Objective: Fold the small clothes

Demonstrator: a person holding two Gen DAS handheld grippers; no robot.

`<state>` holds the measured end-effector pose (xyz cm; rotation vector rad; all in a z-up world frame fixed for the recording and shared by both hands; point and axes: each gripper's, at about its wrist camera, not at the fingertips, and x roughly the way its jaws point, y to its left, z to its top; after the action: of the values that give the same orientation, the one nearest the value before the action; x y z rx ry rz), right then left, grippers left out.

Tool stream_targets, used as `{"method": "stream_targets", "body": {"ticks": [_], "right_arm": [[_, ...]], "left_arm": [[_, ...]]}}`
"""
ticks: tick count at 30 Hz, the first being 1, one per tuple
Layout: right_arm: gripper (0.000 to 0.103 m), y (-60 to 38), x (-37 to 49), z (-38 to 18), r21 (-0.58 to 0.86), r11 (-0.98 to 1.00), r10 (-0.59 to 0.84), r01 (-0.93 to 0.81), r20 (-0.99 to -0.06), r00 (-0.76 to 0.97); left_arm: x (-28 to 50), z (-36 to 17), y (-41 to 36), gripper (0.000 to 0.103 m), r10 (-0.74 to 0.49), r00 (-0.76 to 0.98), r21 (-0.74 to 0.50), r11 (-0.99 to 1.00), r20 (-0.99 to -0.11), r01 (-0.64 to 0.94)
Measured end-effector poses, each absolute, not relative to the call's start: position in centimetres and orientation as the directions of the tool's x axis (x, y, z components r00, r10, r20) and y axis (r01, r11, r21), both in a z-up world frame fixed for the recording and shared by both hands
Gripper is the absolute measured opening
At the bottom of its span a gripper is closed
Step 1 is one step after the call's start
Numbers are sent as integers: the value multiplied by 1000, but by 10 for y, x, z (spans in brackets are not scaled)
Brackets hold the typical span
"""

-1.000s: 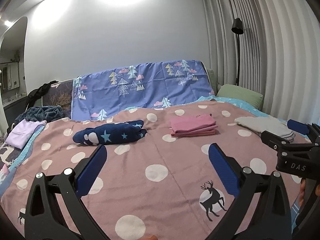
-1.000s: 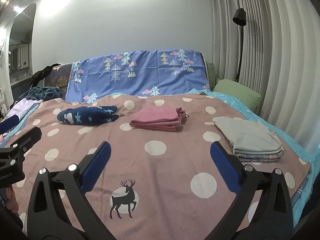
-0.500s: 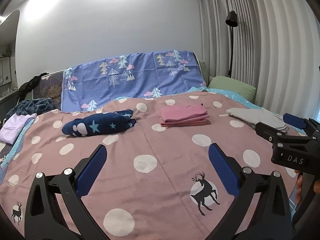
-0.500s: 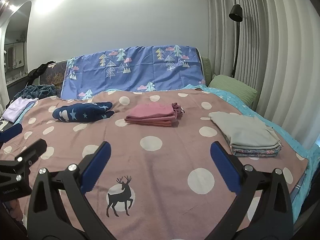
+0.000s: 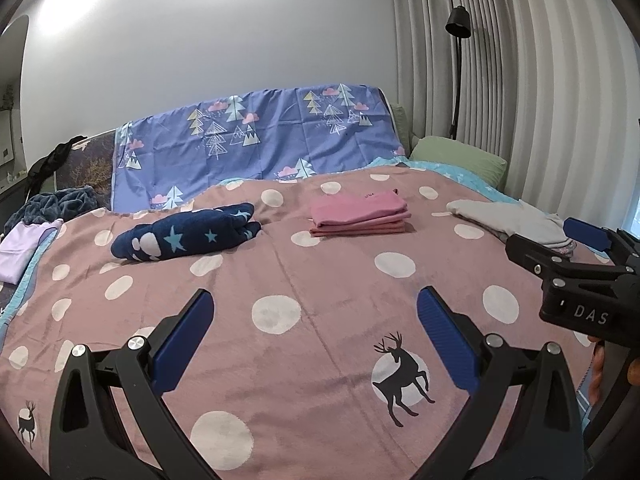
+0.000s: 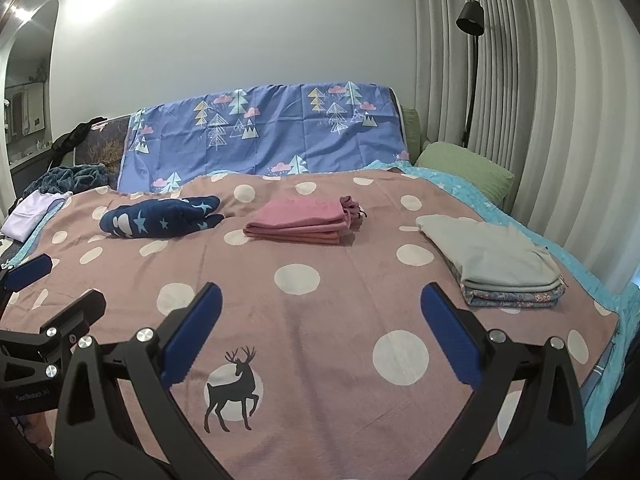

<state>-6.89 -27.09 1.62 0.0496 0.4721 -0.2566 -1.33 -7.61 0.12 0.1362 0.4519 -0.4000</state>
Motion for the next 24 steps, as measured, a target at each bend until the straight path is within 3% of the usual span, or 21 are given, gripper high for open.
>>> {"method": "stream_targets", "body": {"ticks": [24], "right_arm": [[101,-274,-53,5,-21,968,-230,251,-482,845]], "left_arm": [[0,-6,-80,102,-342,802,25,914,-489,405]]}}
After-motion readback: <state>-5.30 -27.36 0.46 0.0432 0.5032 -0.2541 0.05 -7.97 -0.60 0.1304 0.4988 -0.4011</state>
